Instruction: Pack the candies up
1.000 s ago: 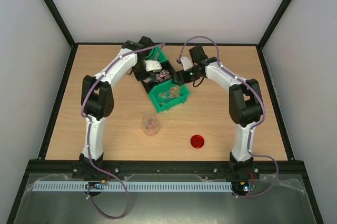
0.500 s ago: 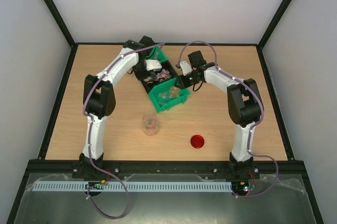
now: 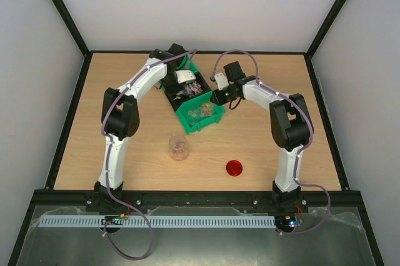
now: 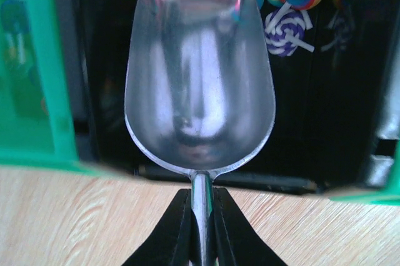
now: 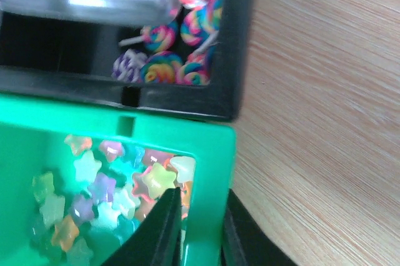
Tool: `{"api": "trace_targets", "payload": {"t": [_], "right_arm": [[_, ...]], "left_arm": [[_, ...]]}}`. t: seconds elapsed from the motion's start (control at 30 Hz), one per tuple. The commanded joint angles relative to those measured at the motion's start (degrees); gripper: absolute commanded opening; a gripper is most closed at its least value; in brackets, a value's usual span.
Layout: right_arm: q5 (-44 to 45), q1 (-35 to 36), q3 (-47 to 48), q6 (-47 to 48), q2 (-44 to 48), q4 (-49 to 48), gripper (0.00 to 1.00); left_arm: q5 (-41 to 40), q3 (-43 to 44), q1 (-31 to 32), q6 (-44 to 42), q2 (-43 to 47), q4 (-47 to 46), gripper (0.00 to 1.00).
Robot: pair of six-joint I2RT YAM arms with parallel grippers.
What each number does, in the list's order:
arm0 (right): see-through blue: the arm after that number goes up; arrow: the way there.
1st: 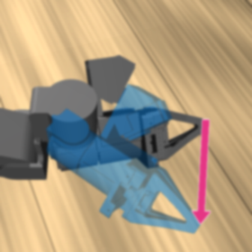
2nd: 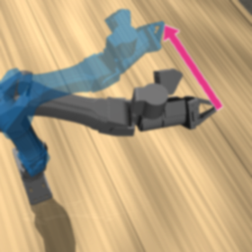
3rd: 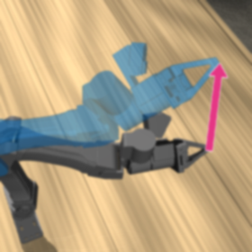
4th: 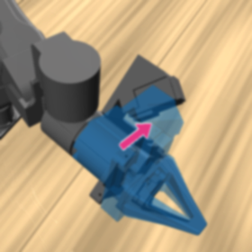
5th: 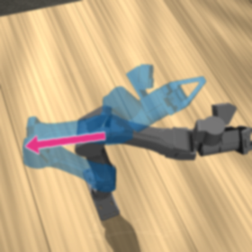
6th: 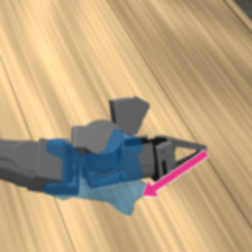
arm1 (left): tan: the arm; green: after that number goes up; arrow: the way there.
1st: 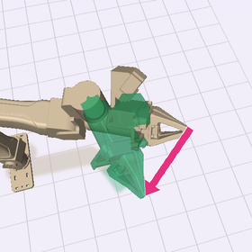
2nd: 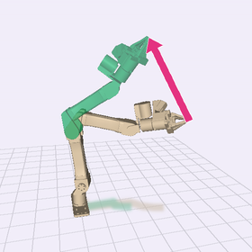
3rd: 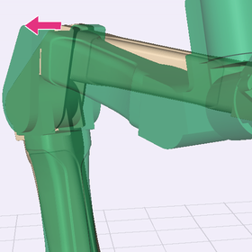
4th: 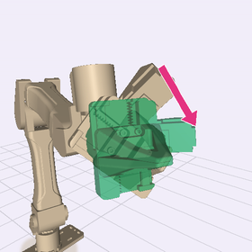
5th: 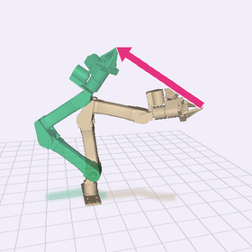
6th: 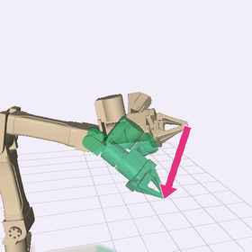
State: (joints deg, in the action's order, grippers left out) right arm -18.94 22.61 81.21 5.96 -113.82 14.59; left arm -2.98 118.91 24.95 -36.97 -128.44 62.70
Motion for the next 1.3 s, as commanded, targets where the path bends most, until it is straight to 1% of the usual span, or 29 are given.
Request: {"api": "trace_targets", "payload": {"t": [0.0, 0.1, 0.2, 0.37, 0.43, 0.5, 0.57, 0.67, 0.77, 0.87, 0.93, 0.97, 1.0, 1.07, 1.13, 1.17, 1.2, 1.23, 1.27], "right_arm": [[-1.74, 1.12, -1.1, 1.51, 2.15, -0.88, 0.1], [-1.8, 1.25, -1.26, 1.82, 2.26, -1.09, 0.02], [-1.7, 1.3, -1.99, 2.11, 2.78, -1.87, 0.01], [-1.9, 1.3, -2.34, 2.09, 3.24, -1.76, 0.01], [-1.9, 1.3, -2.51, 2.05, 3.39, -1.76, 0.01], [-1.86, 1.32, -2.59, 2.28, 3.64, -1.55, 0.01], [-1.8, 1.3, -3.2, 2.66, 4.1, -1.64, 0.01], [-1.69, 1.3, -3.57, 2.59, 4.3, -1.62, 0.01], [-1.47, 1.3, -3.73, 2.4, 4.28, -1.45, 0.01], [-1.02, 1.3, -3.82, 2.5, 4.35, -1.23, 0.01], [-0.92, 1.3, -3.94, 2.48, 4.44, -1.23, 0.01], [-0.91, 1.3, -3.91, 2.36, 4.4, -1.3, 0.01], [-0.9, 1.3, -3.83, 2.25, 4.29, -1.32, 0.01], [-0.93, 1.3, -3.83, 1.98, 4.18, -1.36, 0.01], [-0.86, 1.3, -3.69, 1.79, 4.18, -1.41, 0.01], [-0.83, 1.3, -3.73, 1.7, 4.25, -1.45, 0.01], [-0.91, 1.3, -3.81, 1.74, 4.19, -1.56, 0.01], [-1.0, 1.3, -3.75, 1.77, 4.16, -1.6, 0.01], [-0.9, 1.3, -3.63, 1.73, 4.1, -1.46, 0.01]], "left_arm": [[5.5, -3.25, 0.71, 1.53, -4.55, -2.48, 0.02], [8.72, -4.85, 0.71, 2.68, -4.54, -5.58, 0.02], [10.46, -6.56, 0.71, 3.93, -3.93, -9.57, 0.02], [13.54, -13.06, 0.54, 6.94, -1.03, -19.43, 0.02], [14.62, -14.52, 0.35, 8.92, -0.58, -22.01, 0.02], [18.94, -16.38, -0.53, 10.48, 0.95, -24.22, 0.02], [22.27, -21.51, -1.71, 11.64, 4.36, -30.68, 0.02], [25.14, -28.62, -2.51, 9.65, 8.73, -37.97, 0.02], [26.02, -33.98, -2.78, 7.2, 11.96, -43.81, 0.02], [23.51, -39.93, -2.73, 4.25, 15.16, -50.67, 0.02], [21.17, -40.4, -2.69, 2.99, 14.72, -51.46, 0.02], [19.96, -38.91, -2.74, 2.79, 13.57, -49.61, 0.02], [19.6, -36.85, -3.13, 3.58, 12.35, -47.89, 0.02], [21.34, -34.52, -4.33, 6.43, 11.06, -46.3, 0.02], [15.81, -32.81, -2.85, 6.6, 9.59, -44.49, 0.02], [15.11, -30.88, -2.02, 5.52, 8.31, -42.27, 0.02], [16.31, -29.96, -1.53, 5.17, 7.91, -39.47, 0.02], [19.1, -30.44, -1.35, 4.85, 8.72, -39.29, 0.02], [21.33, -32.62, -1.31, 4.67, 10.32, -41.25, 0.02]]}}
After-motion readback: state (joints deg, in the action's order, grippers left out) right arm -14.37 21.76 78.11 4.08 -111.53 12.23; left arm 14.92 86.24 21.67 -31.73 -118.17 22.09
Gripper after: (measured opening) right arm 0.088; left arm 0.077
